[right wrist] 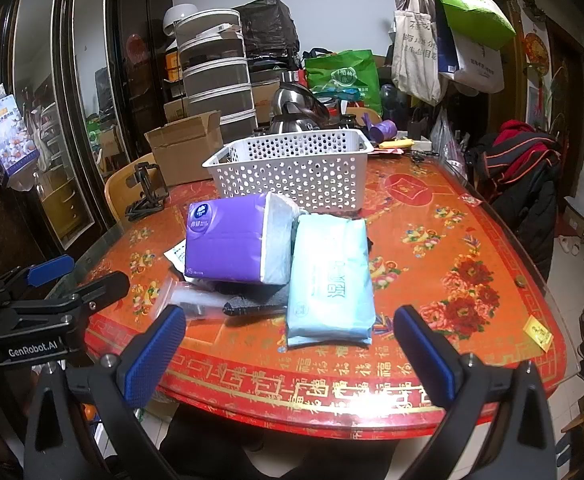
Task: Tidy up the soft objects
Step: 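Move both grippers down onto the purple tissue pack and close them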
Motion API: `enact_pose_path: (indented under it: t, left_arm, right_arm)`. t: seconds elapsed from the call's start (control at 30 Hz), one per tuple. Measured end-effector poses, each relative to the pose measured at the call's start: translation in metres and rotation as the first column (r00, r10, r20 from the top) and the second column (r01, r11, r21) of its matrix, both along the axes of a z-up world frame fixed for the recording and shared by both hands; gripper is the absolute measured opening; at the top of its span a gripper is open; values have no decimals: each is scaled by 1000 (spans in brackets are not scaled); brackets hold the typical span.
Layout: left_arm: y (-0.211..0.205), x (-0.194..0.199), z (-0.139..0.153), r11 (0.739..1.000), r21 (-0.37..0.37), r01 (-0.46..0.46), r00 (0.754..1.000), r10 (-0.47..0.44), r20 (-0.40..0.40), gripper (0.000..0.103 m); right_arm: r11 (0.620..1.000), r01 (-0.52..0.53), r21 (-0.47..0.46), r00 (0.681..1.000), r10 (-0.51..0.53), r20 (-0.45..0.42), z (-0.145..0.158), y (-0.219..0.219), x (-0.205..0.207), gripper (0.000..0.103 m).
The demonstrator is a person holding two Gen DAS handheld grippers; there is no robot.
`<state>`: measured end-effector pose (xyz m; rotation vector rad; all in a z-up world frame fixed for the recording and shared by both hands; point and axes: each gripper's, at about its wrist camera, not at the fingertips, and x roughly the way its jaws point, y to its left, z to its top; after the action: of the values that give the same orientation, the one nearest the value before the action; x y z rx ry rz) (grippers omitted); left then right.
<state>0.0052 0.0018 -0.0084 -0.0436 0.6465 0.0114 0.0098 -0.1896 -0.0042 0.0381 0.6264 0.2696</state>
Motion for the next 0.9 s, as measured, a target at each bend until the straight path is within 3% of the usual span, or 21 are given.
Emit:
enact_pose_path:
  t: [0.33, 0.5, 0.63, 0.77, 0.9]
  left_arm:
    - [8, 11, -4, 1000, -22, -4, 1000, 4, 1, 103]
    - [25, 37, -15, 998, -70, 1, 1000, -1, 1, 103]
    - [43, 68, -33, 992, -128, 21, 998, -28, -52, 103]
    - [50, 90, -48, 990, -131, 51, 995, -62, -77, 103]
    - [53, 103, -49, 981, -154, 122, 991, -129, -37, 103]
  right_arm:
    - [1000, 2, 4, 1000, -2, -5, -2, 0, 2, 103]
    - [1000, 9, 16, 1000, -9, 4, -11, 0, 17, 103]
    - [999, 11, 39, 999, -9, -40, -28, -1, 41, 103]
    - [999, 0, 41, 998, 3, -67, -41, 4, 61, 103]
    - [998, -47, 32, 997, 49, -58, -43, 14, 74, 92]
